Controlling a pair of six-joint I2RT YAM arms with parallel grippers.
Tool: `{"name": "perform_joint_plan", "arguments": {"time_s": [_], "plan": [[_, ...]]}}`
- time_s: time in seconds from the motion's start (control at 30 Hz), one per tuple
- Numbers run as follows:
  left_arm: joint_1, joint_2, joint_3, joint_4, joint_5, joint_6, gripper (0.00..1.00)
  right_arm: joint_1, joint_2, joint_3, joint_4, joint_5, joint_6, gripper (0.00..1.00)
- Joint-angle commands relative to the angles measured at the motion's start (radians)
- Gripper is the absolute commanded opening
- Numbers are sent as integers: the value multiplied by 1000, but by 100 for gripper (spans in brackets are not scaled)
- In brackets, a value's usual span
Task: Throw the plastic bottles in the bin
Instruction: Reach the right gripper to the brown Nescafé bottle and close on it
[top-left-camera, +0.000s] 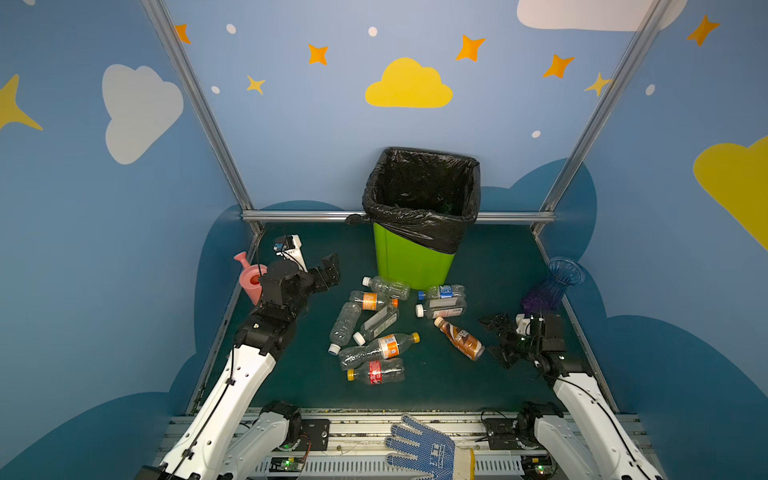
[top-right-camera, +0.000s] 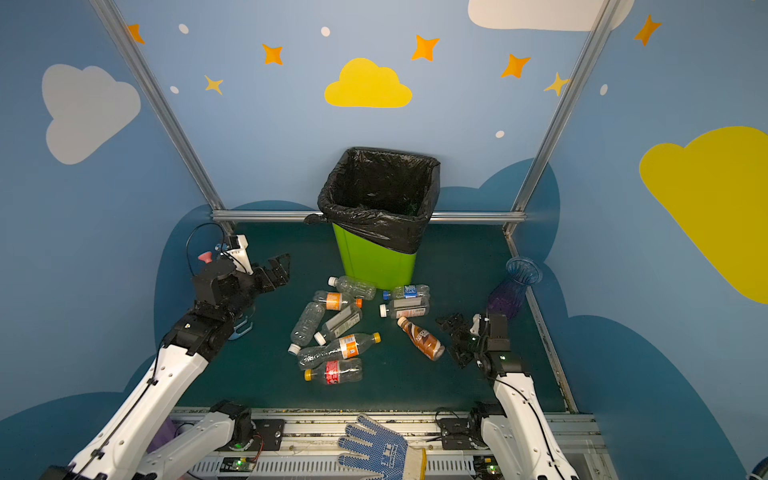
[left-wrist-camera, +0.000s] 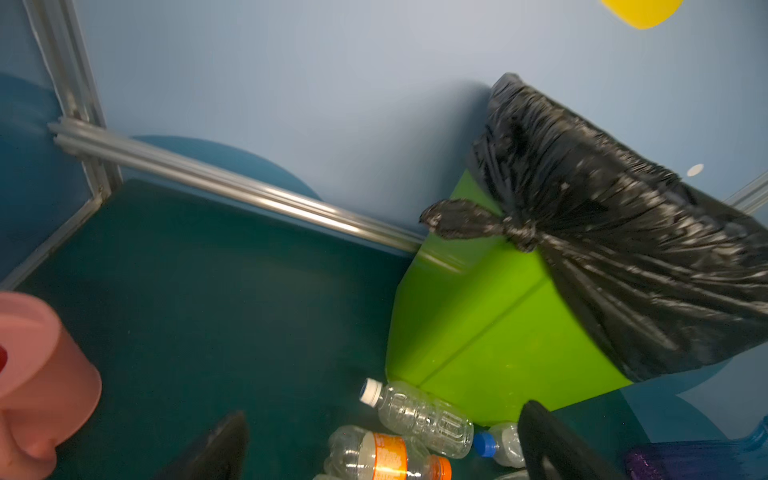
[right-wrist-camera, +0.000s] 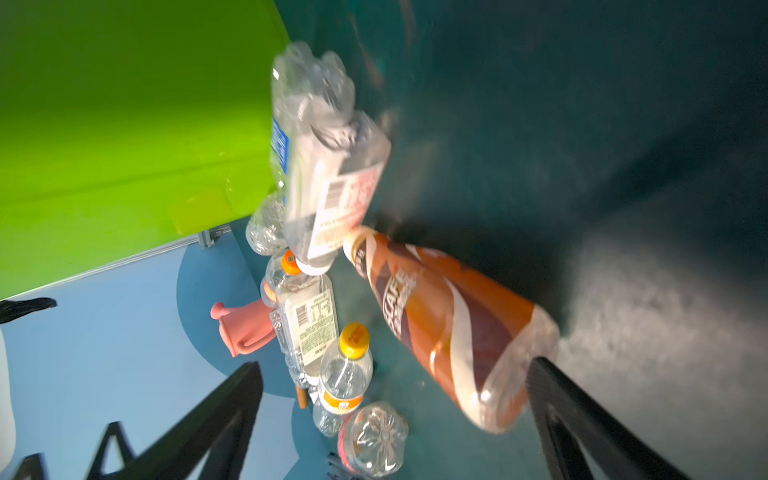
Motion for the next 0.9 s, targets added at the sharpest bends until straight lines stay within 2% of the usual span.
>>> {"name": "perform_joint_plan", "arguments": {"time_s": [0.0,0.1,0.23,0.43,0.57,0.7,0.87], "plan": [[16,-38,-41,-26,14,-44,100,71,-25,18,-85,88,183,98],[20,-55,-73,-37,10,-68,100,151,-37,11,-98,136,301,98],[27,-66,-100,-40,0,-67,100,285,-34,19,-115,255,447,98],[31,-71,-106,-58,-20,-63,100,369,63,47,-51,318,523,98],[39,-69,-117,-63,-28,-64,100,355,151,51,-32,400,535,98],[51,-66,-123,-66,-21,-63,100,293,249,72,4,368,448,98],[64,-63,-132,-65,-19,-69,100,234,301,83,2,356,375,96]]}}
